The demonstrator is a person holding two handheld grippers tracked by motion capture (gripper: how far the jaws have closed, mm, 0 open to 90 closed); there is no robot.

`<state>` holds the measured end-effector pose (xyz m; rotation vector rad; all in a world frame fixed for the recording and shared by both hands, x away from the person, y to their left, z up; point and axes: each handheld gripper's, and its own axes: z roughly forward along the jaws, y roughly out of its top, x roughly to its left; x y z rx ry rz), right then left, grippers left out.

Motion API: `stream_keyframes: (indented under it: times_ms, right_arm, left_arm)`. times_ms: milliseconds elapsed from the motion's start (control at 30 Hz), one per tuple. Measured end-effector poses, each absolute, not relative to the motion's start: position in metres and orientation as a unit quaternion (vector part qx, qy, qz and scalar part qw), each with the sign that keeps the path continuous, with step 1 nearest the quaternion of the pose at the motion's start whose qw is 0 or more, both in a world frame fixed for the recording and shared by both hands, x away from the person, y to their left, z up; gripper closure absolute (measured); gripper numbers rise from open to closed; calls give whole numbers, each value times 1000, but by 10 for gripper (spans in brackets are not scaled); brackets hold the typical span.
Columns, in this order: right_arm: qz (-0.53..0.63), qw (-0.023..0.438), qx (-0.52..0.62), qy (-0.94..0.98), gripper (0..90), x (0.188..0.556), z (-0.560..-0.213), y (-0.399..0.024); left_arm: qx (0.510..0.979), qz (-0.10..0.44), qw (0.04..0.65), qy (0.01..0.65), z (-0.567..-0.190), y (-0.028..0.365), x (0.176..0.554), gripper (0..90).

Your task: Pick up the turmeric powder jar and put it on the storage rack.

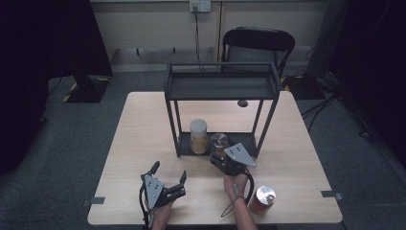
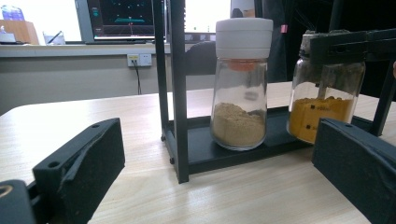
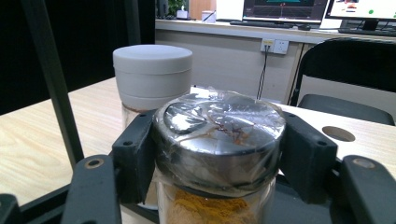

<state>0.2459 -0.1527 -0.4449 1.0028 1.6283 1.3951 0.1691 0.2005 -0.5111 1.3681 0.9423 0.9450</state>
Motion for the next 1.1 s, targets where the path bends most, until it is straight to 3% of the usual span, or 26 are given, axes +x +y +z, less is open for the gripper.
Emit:
stream_keyframes:
  times_ms: [1100]
  right_arm:
    - [536, 384, 401, 636, 349, 274, -439, -144]
  left_arm:
    - [584, 404, 576, 403, -511, 200, 169, 21]
